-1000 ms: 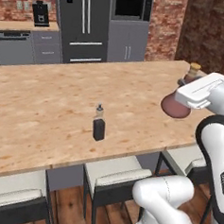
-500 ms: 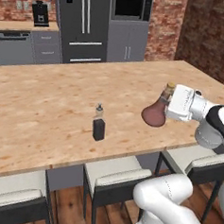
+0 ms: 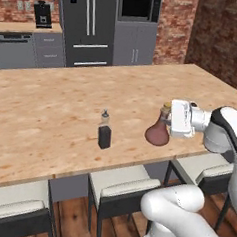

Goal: The dining table condiment station is running low on oil/vinegar bottle. Refill the condiment station by opening the cabinet and taking the oil/vinegar bottle from the cabinet and placing it on the dining table.

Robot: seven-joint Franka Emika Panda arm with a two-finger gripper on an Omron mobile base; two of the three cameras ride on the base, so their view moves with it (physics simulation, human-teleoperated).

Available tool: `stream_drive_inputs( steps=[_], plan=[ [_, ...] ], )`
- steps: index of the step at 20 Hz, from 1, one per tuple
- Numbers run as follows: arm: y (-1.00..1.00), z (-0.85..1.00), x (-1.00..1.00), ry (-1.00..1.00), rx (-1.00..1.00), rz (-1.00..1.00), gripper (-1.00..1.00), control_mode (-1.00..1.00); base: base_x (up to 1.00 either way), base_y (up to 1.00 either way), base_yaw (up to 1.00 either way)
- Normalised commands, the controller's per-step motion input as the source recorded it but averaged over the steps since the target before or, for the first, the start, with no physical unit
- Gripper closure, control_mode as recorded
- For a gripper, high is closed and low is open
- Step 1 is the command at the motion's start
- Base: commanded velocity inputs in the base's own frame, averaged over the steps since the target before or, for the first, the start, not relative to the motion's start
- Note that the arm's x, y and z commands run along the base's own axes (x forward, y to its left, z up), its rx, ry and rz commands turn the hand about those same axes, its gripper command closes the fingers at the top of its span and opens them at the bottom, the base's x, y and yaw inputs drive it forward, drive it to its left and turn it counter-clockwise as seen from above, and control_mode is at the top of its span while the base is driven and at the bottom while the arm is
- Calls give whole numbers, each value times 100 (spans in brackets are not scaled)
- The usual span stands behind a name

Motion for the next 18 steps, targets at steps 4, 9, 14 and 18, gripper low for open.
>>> stream_drive_inputs(
  steps=[4,9,14,18],
  plan=[
    [30,-61,38,13,-13,1,100,-100,0,0,0],
    [8,-55,62,3,-1,6,100,-100,0,0,0],
    [1,-46,67,1,0,8,100,-100,0,0,0],
    [1,-18,45,0,0,0,100,-100,0,0,0]
  ],
)
